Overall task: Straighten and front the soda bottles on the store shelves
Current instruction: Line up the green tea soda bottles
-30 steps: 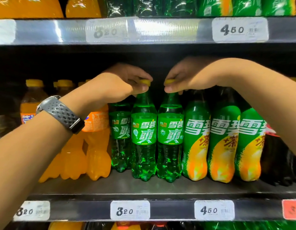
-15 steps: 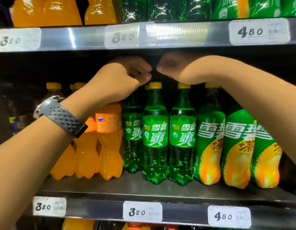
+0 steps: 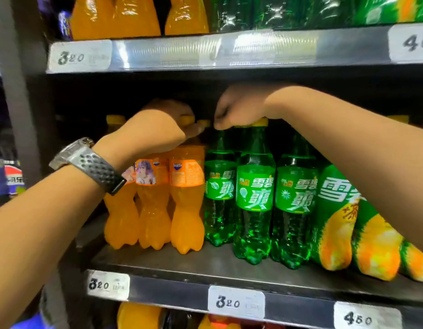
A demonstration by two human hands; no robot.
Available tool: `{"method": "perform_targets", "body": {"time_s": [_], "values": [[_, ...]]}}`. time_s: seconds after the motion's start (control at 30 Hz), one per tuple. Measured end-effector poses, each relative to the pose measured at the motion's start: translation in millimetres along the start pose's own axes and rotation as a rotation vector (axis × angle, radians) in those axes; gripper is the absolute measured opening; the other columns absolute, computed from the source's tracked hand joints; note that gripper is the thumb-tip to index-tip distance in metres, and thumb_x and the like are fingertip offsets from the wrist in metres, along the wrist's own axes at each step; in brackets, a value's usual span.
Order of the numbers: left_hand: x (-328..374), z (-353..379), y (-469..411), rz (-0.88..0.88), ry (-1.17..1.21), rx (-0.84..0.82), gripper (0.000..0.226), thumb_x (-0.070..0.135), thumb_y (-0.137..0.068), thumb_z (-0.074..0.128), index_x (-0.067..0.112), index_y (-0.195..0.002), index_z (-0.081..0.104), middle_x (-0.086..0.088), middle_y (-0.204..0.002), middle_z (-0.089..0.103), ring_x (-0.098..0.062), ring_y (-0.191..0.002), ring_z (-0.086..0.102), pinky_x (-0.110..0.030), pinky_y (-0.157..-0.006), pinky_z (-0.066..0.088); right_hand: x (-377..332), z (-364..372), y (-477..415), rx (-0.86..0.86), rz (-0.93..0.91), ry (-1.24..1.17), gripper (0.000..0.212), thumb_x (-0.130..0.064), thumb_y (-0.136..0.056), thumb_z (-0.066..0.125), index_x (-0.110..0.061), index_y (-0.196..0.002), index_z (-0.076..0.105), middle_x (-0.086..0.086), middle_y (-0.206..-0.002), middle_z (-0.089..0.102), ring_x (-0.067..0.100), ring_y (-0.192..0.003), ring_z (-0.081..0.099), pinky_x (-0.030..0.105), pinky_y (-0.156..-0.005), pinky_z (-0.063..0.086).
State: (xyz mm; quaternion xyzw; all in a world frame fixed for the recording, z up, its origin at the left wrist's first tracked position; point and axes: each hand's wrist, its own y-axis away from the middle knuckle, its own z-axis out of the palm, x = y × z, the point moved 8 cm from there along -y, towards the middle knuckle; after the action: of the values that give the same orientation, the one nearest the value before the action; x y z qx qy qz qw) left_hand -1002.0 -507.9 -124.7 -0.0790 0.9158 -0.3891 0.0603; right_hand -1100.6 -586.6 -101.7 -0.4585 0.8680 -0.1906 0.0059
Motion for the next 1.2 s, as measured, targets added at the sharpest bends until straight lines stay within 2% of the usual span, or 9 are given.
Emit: {"method": "perform_targets", "body": {"time_s": [0.1,0.27,0.4,0.63,0.73,0.9,1.03,1.13,1.2], "values": [[2.3,-0.4,-0.9,0.008,0.011,-0.017,0.038,0.053,-0.091,0.051,0.024,-0.111,0.066,-0.006,-0.109,0.065,-0.028,-0.093,0.058,-0.029,-0.070,0.039,0.8,2.4,0.7,0.002,-0.008,-0.010,0.035,-0.052,-0.083,0.061,-0.021,-0.095,0.071,0.000,-0.087,0.071,0.020,-0.083,0.064,0.030,-0.076,0.050],[5.0,-0.4,-1.4,0.012,0.024,-0.077,0.039,0.050,-0.094,0.048,0.022,-0.115,0.065,-0.006,-0.113,0.064,-0.028,-0.097,0.058,-0.032,-0.077,0.044,2.0,2.5,1.1,0.095,-0.001,-0.059,0.040,-0.051,-0.085,0.061,-0.015,-0.101,0.070,0.003,-0.096,0.067,0.021,-0.084,0.061,0.029,-0.071,0.047],[6.6,-1.7,0.9,0.047,0.046,-0.086,0.035,0.046,-0.095,0.048,0.021,-0.114,0.065,-0.006,-0.112,0.064,-0.027,-0.096,0.058,-0.035,-0.081,0.047,2.2,-1.1,6.5,0.074,-0.004,-0.066,0.042,-0.054,-0.084,0.060,-0.017,-0.101,0.069,0.001,-0.090,0.067,0.017,-0.075,0.060,0.025,-0.059,0.042],[5.0,-2.3,1.2,0.030,0.055,-0.122,0.036,0.044,-0.096,0.048,0.022,-0.120,0.063,-0.007,-0.118,0.062,-0.028,-0.104,0.057,-0.043,-0.091,0.047,2.1,-1.8,4.9,0.080,0.014,-0.054,0.040,-0.060,-0.083,0.059,-0.020,-0.078,0.062,-0.003,-0.075,0.060,0.014,-0.067,0.056,0.026,-0.052,0.033],[3.3,-0.3,-0.6,0.023,0.058,-0.134,0.036,0.043,-0.096,0.049,0.022,-0.120,0.063,-0.006,-0.116,0.062,-0.027,-0.102,0.057,-0.043,-0.091,0.047,1.4,-1.1,5.9,0.104,-0.001,-0.033,0.040,-0.059,-0.085,0.056,-0.021,-0.071,0.057,-0.004,-0.073,0.059,0.015,-0.068,0.056,0.026,-0.053,0.033],[2.6,2.5,-3.1,0.038,0.036,-0.121,0.035,0.045,-0.095,0.049,0.024,-0.117,0.064,-0.005,-0.112,0.063,-0.024,-0.095,0.056,-0.038,-0.083,0.047,1.5,3.5,9.0,0.086,-0.039,-0.022,0.050,-0.060,-0.088,0.049,-0.015,-0.085,0.070,-0.003,-0.071,0.070,0.012,-0.068,0.063,0.025,-0.057,0.038],[2.4,1.1,-2.9,0.068,0.080,-0.092,0.027,0.043,-0.095,0.051,0.028,-0.114,0.063,0.000,-0.112,0.062,-0.017,-0.092,0.051,-0.032,-0.077,0.042,3.6,8.6,15.7,0.022,-0.056,-0.067,0.044,-0.062,-0.080,0.061,-0.021,-0.094,0.066,-0.009,-0.072,0.069,0.007,-0.069,0.063,0.026,-0.060,0.043],[10.2,-1.9,-2.6,0.110,0.044,-0.090,0.026,0.039,-0.094,0.055,0.032,-0.118,0.060,0.002,-0.116,0.061,-0.014,-0.089,0.049,-0.027,-0.071,0.037,7.3,4.9,25.2,0.010,-0.049,-0.066,0.060,-0.070,-0.072,0.062,-0.024,-0.111,0.058,-0.010,-0.090,0.065,0.010,-0.083,0.060,0.031,-0.077,0.050],[22.7,-6.4,-2.9,0.151,0.060,-0.074,0.035,0.042,-0.092,0.057,0.031,-0.125,0.057,0.004,-0.121,0.061,-0.014,-0.091,0.051,-0.023,-0.068,0.034,15.5,-2.9,35.3,0.004,-0.028,-0.057,0.074,-0.078,-0.064,0.061,-0.024,-0.115,0.055,-0.011,-0.096,0.063,0.011,-0.086,0.059,0.032,-0.080,0.050]]}}
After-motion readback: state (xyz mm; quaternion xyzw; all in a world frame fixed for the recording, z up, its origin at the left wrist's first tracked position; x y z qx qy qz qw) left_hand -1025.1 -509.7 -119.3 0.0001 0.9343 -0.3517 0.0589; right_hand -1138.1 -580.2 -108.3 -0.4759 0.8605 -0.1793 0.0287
